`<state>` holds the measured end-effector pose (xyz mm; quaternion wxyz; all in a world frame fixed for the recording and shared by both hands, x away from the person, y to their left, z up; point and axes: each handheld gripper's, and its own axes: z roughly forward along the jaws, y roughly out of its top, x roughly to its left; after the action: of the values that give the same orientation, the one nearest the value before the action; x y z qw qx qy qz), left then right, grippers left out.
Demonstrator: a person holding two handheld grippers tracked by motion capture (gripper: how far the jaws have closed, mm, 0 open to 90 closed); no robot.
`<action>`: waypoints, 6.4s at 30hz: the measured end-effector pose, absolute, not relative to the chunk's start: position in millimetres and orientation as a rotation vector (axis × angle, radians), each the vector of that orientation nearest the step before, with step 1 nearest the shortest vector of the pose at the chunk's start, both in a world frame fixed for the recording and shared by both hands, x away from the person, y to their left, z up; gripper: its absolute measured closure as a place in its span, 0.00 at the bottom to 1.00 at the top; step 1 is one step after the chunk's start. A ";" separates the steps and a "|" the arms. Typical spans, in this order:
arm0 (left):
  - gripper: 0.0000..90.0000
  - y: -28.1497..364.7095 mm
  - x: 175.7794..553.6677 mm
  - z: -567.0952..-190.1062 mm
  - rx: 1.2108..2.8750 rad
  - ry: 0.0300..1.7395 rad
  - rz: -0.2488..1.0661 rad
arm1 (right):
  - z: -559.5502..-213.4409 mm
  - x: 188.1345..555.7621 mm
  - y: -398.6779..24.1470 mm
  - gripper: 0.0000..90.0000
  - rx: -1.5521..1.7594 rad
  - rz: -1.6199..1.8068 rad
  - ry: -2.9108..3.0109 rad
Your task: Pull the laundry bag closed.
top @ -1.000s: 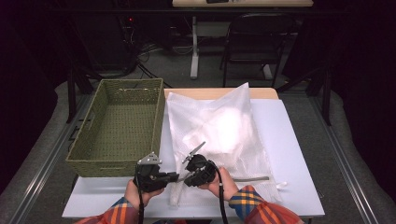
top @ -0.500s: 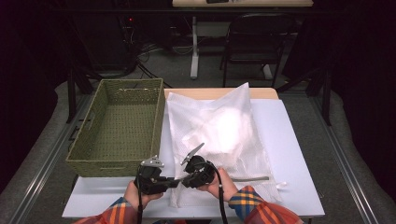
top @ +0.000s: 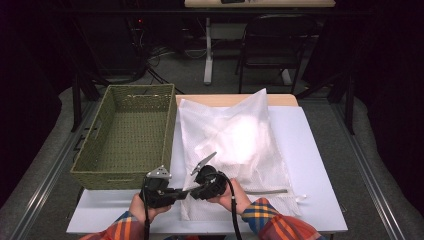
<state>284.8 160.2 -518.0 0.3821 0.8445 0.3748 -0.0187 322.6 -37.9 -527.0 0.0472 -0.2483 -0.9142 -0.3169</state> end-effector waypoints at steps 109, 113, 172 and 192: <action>0.94 174.5 291.3 -518.1 2.186 0.988 -0.002 | -522.6 316.8 -168.4 0.96 -1.214 -0.503 -2.838; 0.94 175.0 291.5 -517.9 2.183 0.990 -0.002 | -521.6 316.6 -173.8 0.96 -1.238 -0.503 -2.833; 0.95 180.3 292.6 -516.1 2.171 1.038 0.060 | -518.6 305.0 -271.4 0.97 -1.625 -0.427 -2.802; 0.93 179.6 293.0 -516.1 2.177 1.015 0.037 | -520.0 306.6 -272.8 0.96 -1.614 -0.404 -2.817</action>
<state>293.0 179.6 -516.1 0.3610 0.8451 0.3941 0.0145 306.6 -272.8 -520.0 -0.0649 -0.4922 -0.8592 -0.1232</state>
